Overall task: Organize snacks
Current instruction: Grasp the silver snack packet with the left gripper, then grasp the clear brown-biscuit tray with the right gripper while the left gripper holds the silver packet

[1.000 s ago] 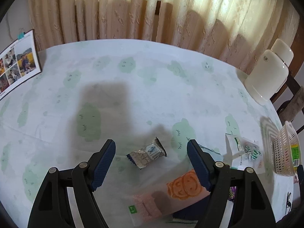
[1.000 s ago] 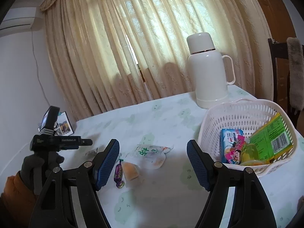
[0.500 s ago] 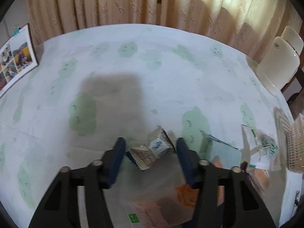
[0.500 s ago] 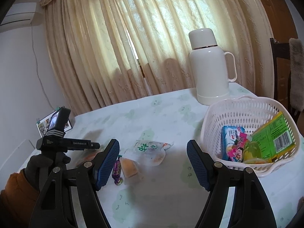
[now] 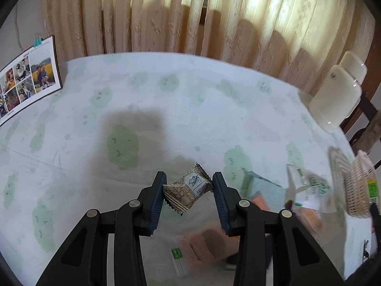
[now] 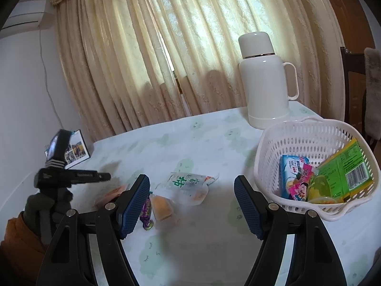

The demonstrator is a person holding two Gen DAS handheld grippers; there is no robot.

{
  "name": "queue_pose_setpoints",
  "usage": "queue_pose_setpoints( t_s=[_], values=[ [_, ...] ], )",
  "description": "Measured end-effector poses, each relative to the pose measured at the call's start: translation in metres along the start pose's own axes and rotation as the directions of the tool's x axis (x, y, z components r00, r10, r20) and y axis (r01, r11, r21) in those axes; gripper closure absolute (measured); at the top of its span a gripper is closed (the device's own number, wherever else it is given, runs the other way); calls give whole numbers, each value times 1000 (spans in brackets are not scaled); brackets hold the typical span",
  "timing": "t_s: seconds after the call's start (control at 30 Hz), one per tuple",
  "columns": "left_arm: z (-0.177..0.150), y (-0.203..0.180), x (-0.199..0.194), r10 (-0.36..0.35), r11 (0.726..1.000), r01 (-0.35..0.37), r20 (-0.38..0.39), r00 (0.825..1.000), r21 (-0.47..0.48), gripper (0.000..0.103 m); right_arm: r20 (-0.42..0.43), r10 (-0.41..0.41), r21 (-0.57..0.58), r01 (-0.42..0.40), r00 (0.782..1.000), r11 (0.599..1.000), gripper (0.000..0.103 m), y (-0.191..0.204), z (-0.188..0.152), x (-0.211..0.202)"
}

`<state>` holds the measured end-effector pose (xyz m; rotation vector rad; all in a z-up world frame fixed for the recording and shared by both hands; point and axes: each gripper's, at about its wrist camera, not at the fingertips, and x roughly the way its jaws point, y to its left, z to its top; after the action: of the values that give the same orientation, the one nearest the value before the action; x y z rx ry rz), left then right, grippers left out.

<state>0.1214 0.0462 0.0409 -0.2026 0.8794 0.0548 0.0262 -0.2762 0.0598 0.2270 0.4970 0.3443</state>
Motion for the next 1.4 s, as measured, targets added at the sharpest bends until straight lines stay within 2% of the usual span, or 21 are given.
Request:
queue_pose_setpoints(
  t_s=[0.3,0.43,0.53,0.67,0.8,0.93,1.13,1.2,1.27,1.4],
  values=[
    [-3,-1,-42,-30,1000,30,90,995,0,67,-19,17,-7,-17,1000,1000,29,5,-4,5],
    [-3,-3,-54,-29,1000,27,125,992,15,67,-99,61,-31,-64,993,997,29,23,-6,17],
    [-4,-4,-58,-43,999,40,130,991,20,67,-181,24,-135,-49,983,990,30,51,-9,33],
    [-6,-4,-60,-55,998,52,123,991,26,67,-257,-58,-240,-5,965,971,41,72,-13,60],
    [-6,-3,-64,-73,997,71,125,989,23,66,-330,-126,-264,37,935,964,51,67,-18,91],
    [-6,-2,-65,-84,996,82,122,989,19,66,-391,-103,-221,16,915,975,54,59,-22,110],
    [-8,-7,-65,-96,995,93,114,989,32,66,-406,-120,-256,13,906,967,54,67,-25,119],
    [-8,-8,-66,-100,995,97,116,988,37,66,-404,-129,-267,19,905,964,60,69,-26,119],
    [-8,-8,-66,-103,994,99,117,988,39,66,-406,-124,-261,15,905,965,69,69,-26,118],
    [-9,-9,-64,-106,994,102,106,989,41,66,-400,-116,-259,9,909,966,72,72,-30,110]
  ],
)
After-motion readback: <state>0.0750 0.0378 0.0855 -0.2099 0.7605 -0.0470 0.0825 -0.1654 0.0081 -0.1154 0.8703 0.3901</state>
